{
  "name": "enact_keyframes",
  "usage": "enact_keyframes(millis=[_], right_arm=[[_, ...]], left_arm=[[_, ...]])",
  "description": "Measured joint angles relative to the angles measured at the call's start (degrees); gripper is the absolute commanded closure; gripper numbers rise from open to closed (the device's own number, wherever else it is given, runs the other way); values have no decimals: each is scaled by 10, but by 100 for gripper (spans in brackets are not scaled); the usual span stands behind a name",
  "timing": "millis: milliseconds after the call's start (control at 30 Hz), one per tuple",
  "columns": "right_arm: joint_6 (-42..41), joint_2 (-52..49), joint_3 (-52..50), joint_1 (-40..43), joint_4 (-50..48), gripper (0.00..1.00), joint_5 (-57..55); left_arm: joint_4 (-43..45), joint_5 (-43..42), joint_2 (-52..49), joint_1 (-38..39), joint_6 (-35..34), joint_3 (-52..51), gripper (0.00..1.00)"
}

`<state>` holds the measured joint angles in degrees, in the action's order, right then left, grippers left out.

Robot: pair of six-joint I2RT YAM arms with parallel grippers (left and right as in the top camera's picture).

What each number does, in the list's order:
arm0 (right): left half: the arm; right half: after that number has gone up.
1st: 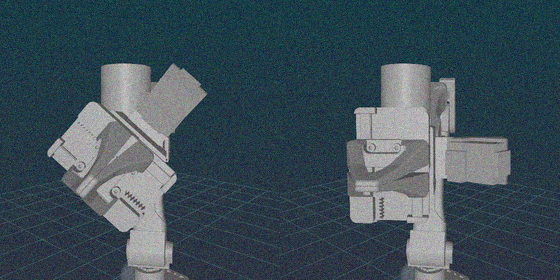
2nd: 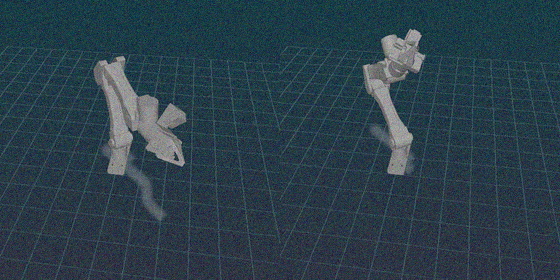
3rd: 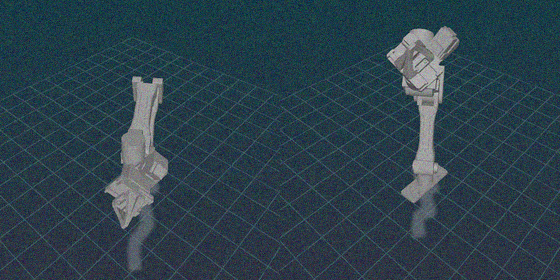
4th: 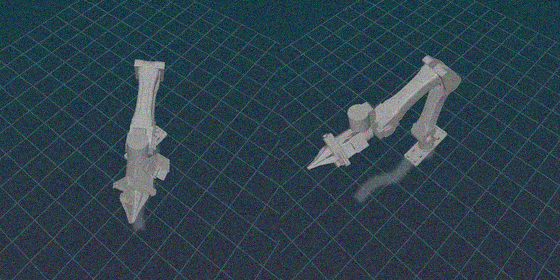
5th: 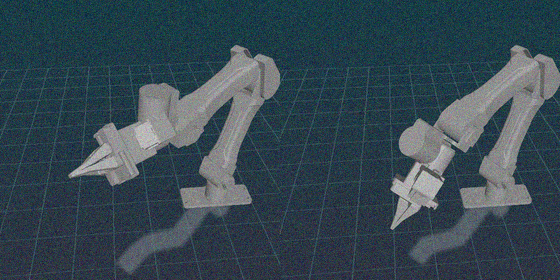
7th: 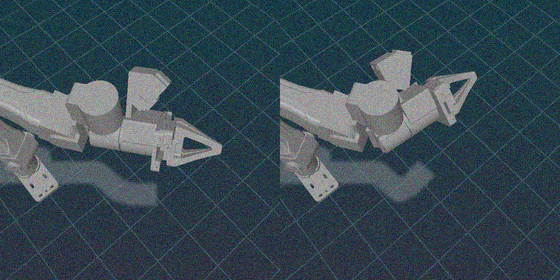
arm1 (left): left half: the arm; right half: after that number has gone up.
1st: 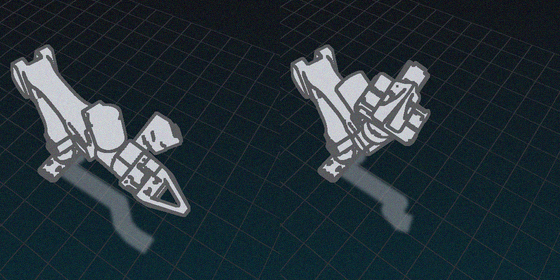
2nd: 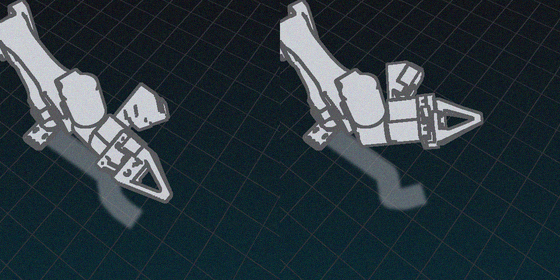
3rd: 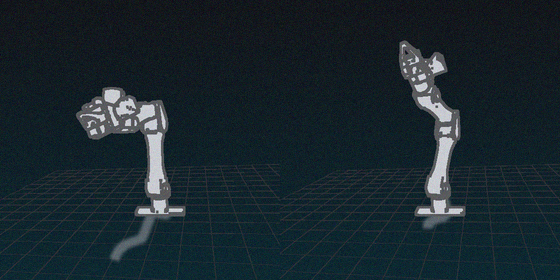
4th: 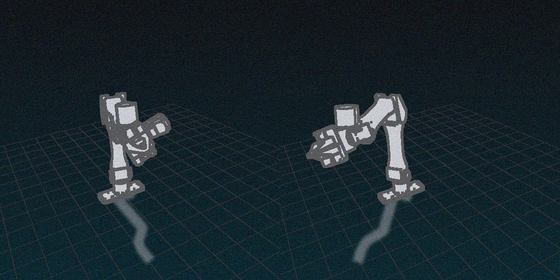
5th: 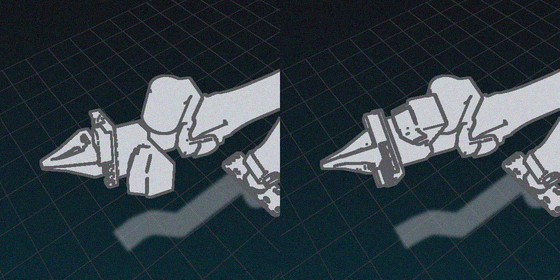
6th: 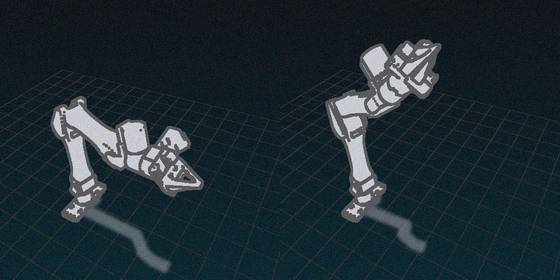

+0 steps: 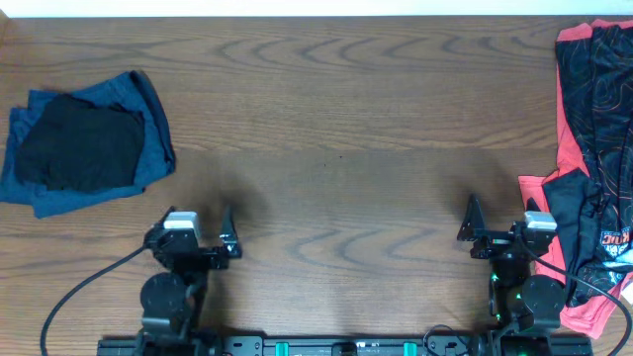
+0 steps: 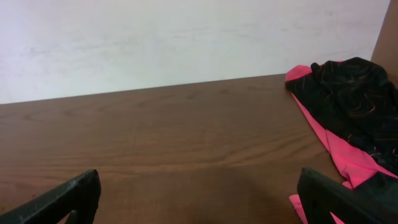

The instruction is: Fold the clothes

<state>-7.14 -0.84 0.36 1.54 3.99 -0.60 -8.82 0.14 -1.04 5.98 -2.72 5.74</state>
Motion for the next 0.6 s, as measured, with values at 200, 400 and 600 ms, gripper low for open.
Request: enact_keyframes(millis=[200,400,600], right_arm=[[0,0,0,0,0,1,0],[0,0,0,0,0,1,0],[0,0,0,0,0,1,0]], left_arm=[[102,2,4,-2,18,-54,2],[77,-4,4,-2,34,-49,2],[74,-7,-2,-2,41,-47,2]])
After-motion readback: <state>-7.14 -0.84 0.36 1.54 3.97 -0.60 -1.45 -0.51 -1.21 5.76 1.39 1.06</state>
